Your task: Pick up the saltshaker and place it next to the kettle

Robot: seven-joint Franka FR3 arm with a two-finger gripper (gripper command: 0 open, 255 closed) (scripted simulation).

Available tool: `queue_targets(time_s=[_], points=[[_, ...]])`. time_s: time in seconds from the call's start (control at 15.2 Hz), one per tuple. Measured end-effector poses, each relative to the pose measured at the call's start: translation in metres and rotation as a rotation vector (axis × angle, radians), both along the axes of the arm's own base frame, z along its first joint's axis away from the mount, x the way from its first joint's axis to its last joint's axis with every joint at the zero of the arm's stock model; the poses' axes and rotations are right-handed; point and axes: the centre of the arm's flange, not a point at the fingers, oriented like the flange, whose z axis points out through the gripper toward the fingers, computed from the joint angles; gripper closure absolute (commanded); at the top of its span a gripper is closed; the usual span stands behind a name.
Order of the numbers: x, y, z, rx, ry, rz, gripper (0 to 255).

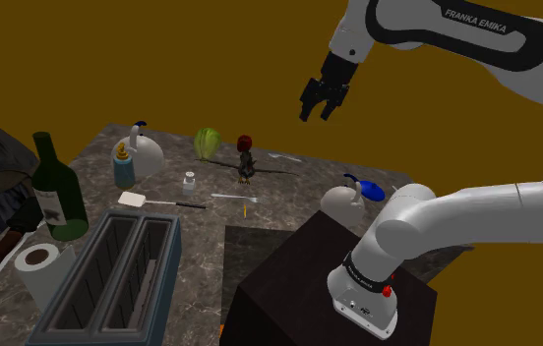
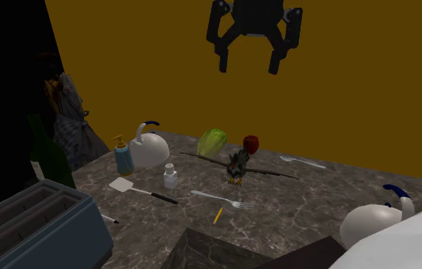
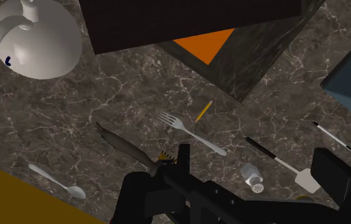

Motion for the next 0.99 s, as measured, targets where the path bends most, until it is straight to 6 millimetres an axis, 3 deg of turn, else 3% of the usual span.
queue_targets(time_s=[0.13,0.33,0.99], points=[[0.005,0.002,-0.005,-0.001,0.0,-0.001,0],[0.025,0.012,-0.029,-0.007,-0.003,-0.007,0],[0.105,0.049,-0.12,-0.03,-0.016,-0.03,0]])
